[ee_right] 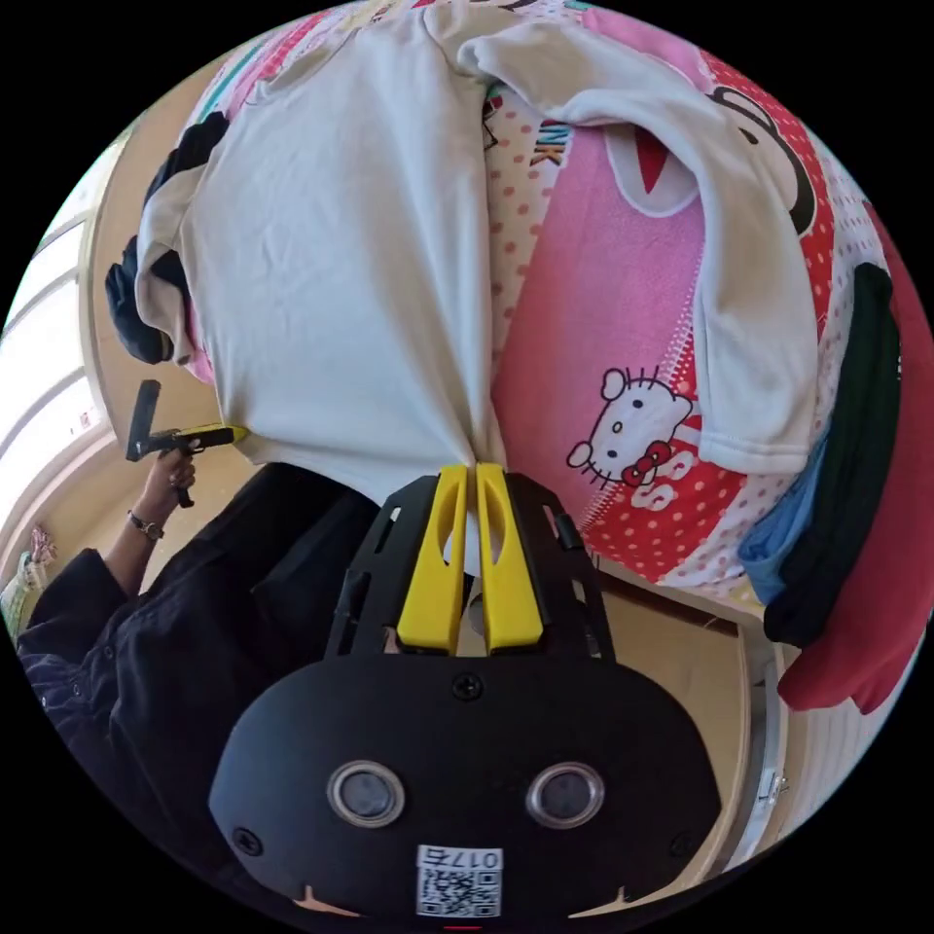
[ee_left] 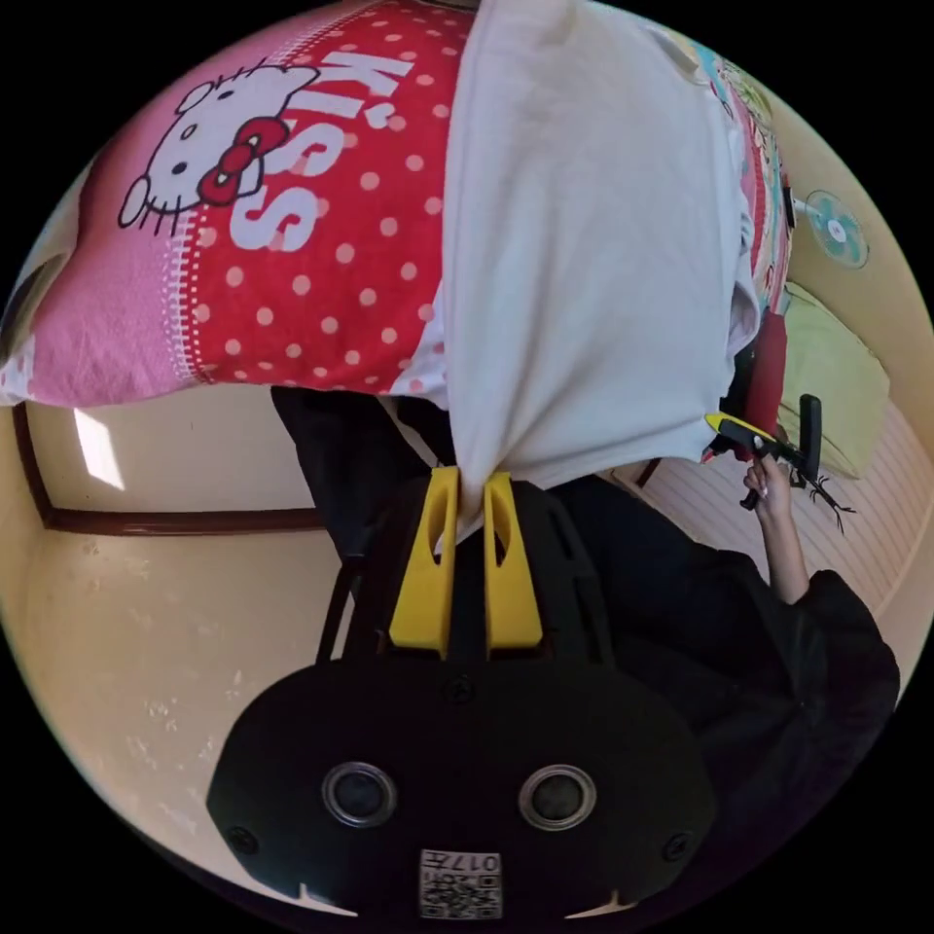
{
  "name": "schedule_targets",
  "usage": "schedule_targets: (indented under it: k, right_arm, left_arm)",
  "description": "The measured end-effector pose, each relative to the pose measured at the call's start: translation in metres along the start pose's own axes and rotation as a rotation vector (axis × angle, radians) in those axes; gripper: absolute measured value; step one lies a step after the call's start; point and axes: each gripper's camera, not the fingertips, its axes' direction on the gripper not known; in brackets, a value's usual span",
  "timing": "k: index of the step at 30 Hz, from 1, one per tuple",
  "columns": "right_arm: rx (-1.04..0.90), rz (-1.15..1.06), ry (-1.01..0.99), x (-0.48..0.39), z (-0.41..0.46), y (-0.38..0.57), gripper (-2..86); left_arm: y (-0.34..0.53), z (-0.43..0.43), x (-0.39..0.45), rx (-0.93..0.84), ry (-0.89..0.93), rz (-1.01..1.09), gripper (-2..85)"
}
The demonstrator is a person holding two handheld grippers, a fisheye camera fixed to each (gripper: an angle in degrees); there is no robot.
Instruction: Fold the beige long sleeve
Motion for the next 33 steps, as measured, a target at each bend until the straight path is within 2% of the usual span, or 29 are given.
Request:
schedule_targets:
  k: [1, 4, 6, 9, 11, 15, 19, 22, 25, 27, 28, 30, 31, 33]
  right_arm:
    - [-0.007, 0.006, -0.014, 0.003, 0.002, -0.001, 2.6]
    - [0.038, 0.085, -0.031, 0.011, -0.016, 0.005, 2.8]
    - [0.102, 0.109, 0.005, 0.008, -0.037, 0.015, 2.7]
    - [0.131, 0.098, -0.009, 0.002, -0.052, 0.027, 2.5]
    - [0.149, 0.099, -0.03, -0.003, -0.06, 0.034, 2.5]
    - [0.212, 0.098, -0.098, -0.027, -0.088, 0.045, 2.2]
    - [0.221, 0.025, -0.081, -0.068, -0.113, 0.04, 1.5]
    - [0.181, -0.051, 0.01, -0.107, -0.121, 0.023, 1.1]
    - [0.113, -0.125, 0.099, -0.143, -0.113, 0.006, 0.9]
    - [0.082, -0.174, 0.122, -0.165, -0.105, 0.003, 0.8]
    - [0.076, -0.19, 0.117, -0.169, -0.103, 0.003, 0.7]
    - [0.054, -0.219, 0.095, -0.174, -0.096, 0.008, 0.7]
    - [0.05, -0.217, 0.088, -0.172, -0.095, 0.01, 0.7]
    - [0.056, -0.194, 0.031, -0.155, -0.095, 0.022, 0.8]
  left_arm:
    - [0.002, -0.008, -0.004, 0.033, 0.02, -0.023, 6.2]
    - [0.022, -0.071, -0.036, 0.327, 0.282, -0.131, 11.8]
    - [0.039, -0.128, -0.071, 0.602, 0.486, -0.219, 14.2]
    - [0.045, -0.183, -0.115, 0.891, 0.601, -0.352, 13.7]
    - [0.035, -0.2, -0.141, 0.978, 0.642, -0.456, 12.9]
    - [-0.015, -0.191, -0.189, 0.957, 0.974, -0.605, 15.2]
    - [-0.022, -0.181, -0.189, 1.005, 1.092, -0.629, 5.1]
    - [0.007, -0.192, -0.175, 1.051, 1.038, -0.633, 3.3]
    - [0.042, -0.233, -0.142, 1.116, 0.791, -0.541, 3.0]
    - [0.049, -0.275, -0.085, 1.136, 0.475, -0.402, 2.7]
    - [0.049, -0.285, -0.066, 1.159, 0.399, -0.342, 2.7]
    - [0.046, -0.312, 0.025, 1.23, 0.055, -0.089, 2.8]
    - [0.043, -0.314, 0.049, 1.241, -0.03, -0.033, 2.7]
    - [0.016, -0.296, 0.143, 1.235, -0.319, 0.249, 2.7]
